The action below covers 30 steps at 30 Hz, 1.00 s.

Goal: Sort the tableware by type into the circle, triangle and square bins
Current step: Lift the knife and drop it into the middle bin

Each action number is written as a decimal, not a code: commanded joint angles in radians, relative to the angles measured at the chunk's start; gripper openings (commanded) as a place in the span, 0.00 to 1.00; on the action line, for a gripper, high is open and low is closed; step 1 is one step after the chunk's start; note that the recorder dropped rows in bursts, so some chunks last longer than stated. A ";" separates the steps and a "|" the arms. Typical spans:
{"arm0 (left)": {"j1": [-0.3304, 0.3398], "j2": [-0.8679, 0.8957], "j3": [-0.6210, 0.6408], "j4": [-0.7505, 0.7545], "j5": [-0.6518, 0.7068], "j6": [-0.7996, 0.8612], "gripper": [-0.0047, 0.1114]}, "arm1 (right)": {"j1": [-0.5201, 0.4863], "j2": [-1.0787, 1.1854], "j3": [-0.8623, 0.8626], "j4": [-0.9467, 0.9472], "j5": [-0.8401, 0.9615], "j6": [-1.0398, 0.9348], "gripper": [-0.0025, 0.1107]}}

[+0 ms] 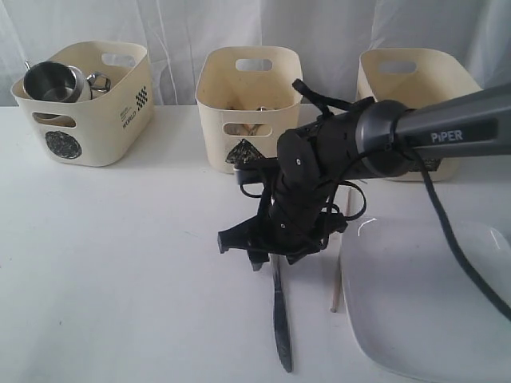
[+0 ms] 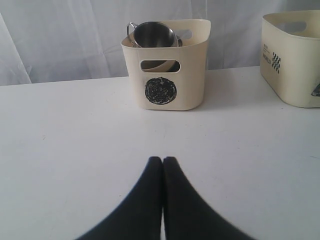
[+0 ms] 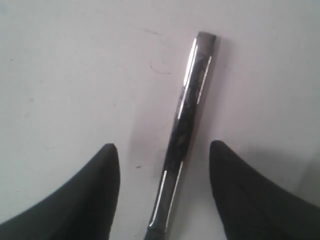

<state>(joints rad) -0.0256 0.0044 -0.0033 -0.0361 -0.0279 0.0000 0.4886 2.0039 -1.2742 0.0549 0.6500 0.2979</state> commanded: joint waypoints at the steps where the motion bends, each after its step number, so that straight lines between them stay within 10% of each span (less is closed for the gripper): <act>1: 0.003 -0.004 0.003 -0.004 0.000 0.000 0.04 | 0.011 0.036 -0.030 -0.073 0.075 0.047 0.46; 7: 0.003 -0.004 0.003 -0.004 0.000 0.000 0.04 | 0.018 0.071 -0.031 -0.073 0.082 0.047 0.44; 14: 0.003 -0.004 0.003 -0.004 0.000 0.000 0.04 | 0.031 0.091 -0.031 -0.007 0.063 -0.009 0.02; 30: 0.003 -0.004 0.003 -0.004 0.000 0.000 0.04 | -0.007 -0.306 0.229 0.183 -0.617 -0.149 0.02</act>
<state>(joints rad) -0.0256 0.0044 -0.0033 -0.0361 -0.0279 0.0000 0.5100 1.7665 -1.0964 0.2318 0.1533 0.1628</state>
